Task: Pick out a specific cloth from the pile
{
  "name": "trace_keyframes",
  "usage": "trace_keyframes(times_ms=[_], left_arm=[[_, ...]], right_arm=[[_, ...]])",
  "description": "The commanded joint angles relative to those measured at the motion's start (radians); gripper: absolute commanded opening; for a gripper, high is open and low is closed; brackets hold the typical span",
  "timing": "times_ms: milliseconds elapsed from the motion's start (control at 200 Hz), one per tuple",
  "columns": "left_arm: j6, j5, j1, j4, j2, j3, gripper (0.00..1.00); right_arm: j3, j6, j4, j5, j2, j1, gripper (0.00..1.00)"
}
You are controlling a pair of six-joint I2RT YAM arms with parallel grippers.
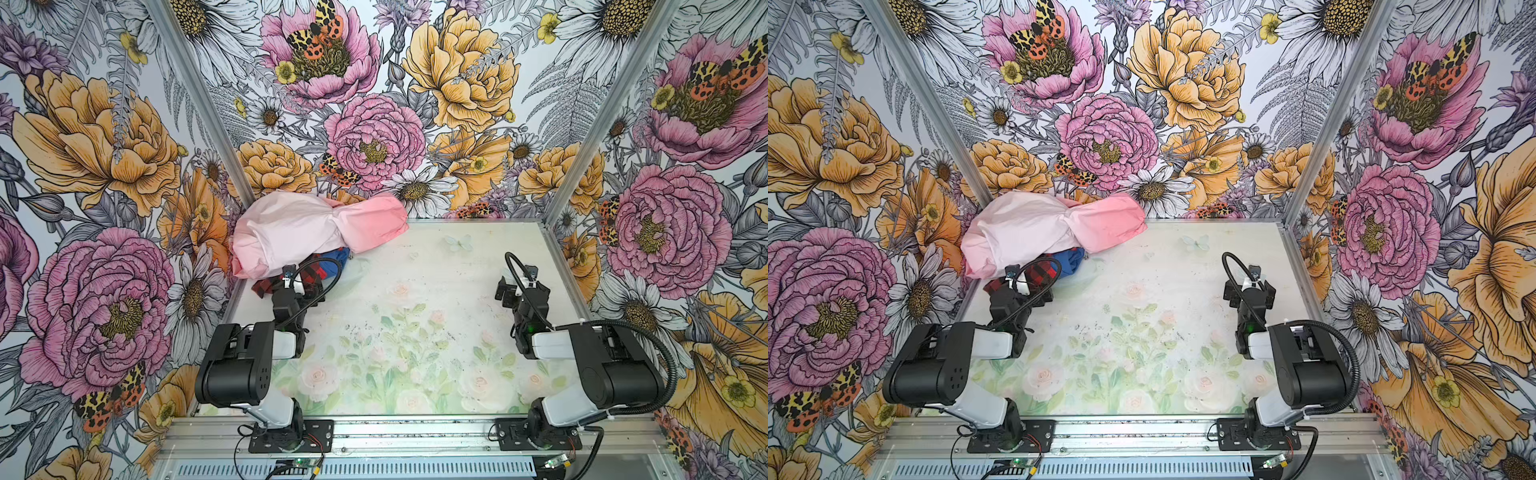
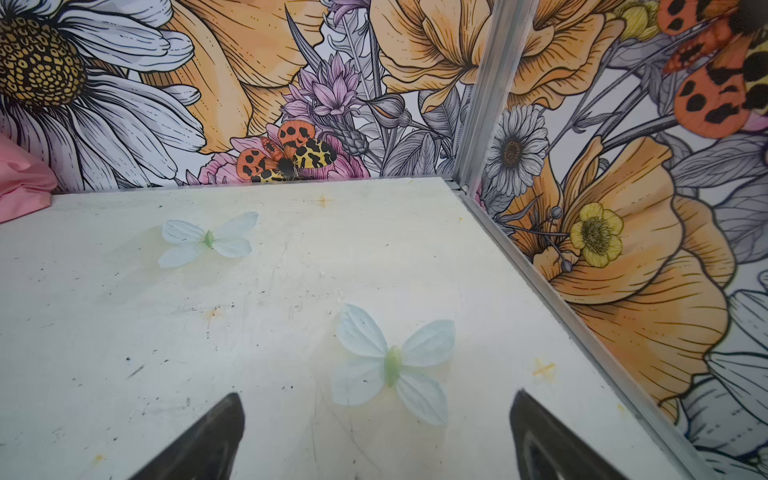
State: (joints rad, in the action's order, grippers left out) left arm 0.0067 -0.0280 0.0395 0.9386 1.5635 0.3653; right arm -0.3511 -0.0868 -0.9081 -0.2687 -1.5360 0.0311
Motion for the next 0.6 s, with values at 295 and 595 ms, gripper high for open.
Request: trace_keyframes(times_ms=[295, 595], left_arm=[[-0.016, 0.082, 0.024, 0.015, -0.010, 0.006, 0.99], [-0.020, 0.099, 0.031, 0.024, -0.008, 0.001, 0.99]], right_arm=[[-0.019, -0.010, -0.013, -0.012, -0.002, -0.005, 0.99], [-0.017, -0.008, -0.015, -0.011, -0.003, -0.006, 1.00]])
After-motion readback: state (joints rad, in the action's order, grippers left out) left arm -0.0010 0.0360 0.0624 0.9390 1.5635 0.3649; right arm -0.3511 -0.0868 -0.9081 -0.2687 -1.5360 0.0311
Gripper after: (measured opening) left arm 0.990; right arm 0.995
